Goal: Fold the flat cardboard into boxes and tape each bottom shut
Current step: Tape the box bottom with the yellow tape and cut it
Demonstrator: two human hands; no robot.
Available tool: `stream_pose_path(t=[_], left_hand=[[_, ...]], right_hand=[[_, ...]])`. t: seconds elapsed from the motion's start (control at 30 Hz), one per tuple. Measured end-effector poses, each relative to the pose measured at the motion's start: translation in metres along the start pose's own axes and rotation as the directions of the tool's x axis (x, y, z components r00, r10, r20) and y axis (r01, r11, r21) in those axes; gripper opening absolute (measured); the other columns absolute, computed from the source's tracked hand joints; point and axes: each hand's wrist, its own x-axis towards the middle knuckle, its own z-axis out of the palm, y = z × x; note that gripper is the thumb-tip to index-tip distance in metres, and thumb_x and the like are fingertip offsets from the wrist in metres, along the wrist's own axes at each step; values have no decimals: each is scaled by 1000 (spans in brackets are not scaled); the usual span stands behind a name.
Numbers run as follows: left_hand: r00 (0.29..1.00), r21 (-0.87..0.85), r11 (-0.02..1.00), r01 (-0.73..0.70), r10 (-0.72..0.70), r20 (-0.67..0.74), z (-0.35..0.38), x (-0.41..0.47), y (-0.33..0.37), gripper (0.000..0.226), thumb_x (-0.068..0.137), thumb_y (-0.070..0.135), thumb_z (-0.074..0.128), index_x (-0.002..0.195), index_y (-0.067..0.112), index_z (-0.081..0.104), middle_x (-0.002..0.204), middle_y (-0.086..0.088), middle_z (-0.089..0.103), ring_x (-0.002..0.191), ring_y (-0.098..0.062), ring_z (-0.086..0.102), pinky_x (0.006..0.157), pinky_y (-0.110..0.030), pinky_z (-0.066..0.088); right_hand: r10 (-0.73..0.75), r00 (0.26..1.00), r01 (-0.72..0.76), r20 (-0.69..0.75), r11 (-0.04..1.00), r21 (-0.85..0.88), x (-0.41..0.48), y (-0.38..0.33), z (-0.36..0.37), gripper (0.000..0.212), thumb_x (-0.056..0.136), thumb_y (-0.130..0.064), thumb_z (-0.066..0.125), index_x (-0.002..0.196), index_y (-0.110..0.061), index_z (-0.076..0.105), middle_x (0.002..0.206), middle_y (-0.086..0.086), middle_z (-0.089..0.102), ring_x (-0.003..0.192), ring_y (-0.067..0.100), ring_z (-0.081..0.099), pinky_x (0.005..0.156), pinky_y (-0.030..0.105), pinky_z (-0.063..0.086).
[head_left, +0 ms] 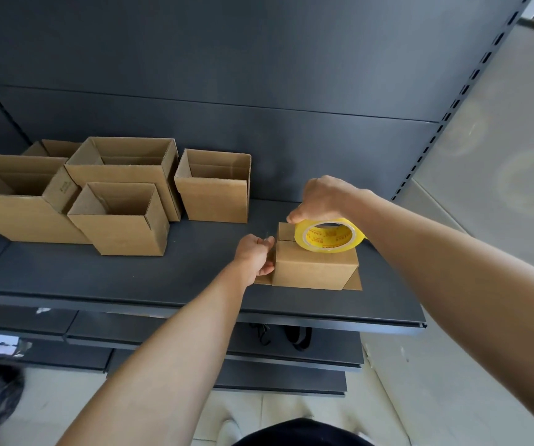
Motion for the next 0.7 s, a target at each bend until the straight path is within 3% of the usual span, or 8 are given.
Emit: stream_pose_path(t=[0.17,0.23,0.3,0.4,0.5,0.53,0.6,0.7], left_hand=[[995,221,975,34,-13,-96,0,1,-12,17,94,13,50,108,8,44,103,-15,57,62,-16,54,44,-25,49],[993,209,977,-33,56,-107,-1,2,-13,17,93,9,49,109,10,44,111,-14,58,79,-22,60,59,-32,56],[968,184,959,-217,235,-83,-3,-1,-1,20,93,4,47,110,13,47,119,-10,56,100,-21,57,85,-35,52],[906,80,924,-375,347,241,-7,-14,23,54,82,2,47,135,14,43,138,-5,45,126,-14,42,102,-28,35],[795,326,842,-431,182,579,-6,-24,26,93,76,14,59,151,30,7,159,7,7,145,-17,13,114,-37,18],[785,406,790,-460,149,601,-3,-25,23,99,81,20,64,151,32,-5,158,14,-10,146,-14,2,116,-38,12],[807,523,682,-511,171,566,3,-24,17,113,80,36,72,149,30,-18,154,17,-25,145,-11,-10,119,-42,7],[792,560,575,-596,306,529,8,-13,7,116,76,47,74,151,26,-12,156,12,-18,147,-20,-5,119,-48,12]], right_hand=[[-4,1000,4,-1,1000,7,3,0,1,42,78,-57,63,81,-17,53,73,1,52,76,22,57,56,26,41],[-8,1000,8,1,1000,11,5,1,1,42,78,-57,63,83,-17,54,74,1,53,75,21,57,57,27,42],[-12,1000,12,6,1000,4,6,1,0,42,78,-56,63,75,-15,53,71,1,53,69,19,55,55,26,40],[-15,1000,15,8,1000,-15,8,0,-1,41,79,-53,63,66,-16,51,67,0,52,58,14,49,50,24,35],[-18,1000,19,18,999,-30,11,2,-3,43,79,-55,62,65,-17,50,68,1,53,59,15,49,51,25,36],[-19,1000,19,22,999,-32,11,3,-2,43,79,-56,62,66,-17,49,69,1,52,60,16,50,53,25,37],[-27,999,28,22,999,-37,13,5,-1,45,79,-59,60,69,-16,49,69,0,51,65,19,52,56,27,39],[-40,999,40,24,999,7,14,10,-2,53,78,-68,54,67,-17,48,70,1,51,71,21,54,64,31,42]])
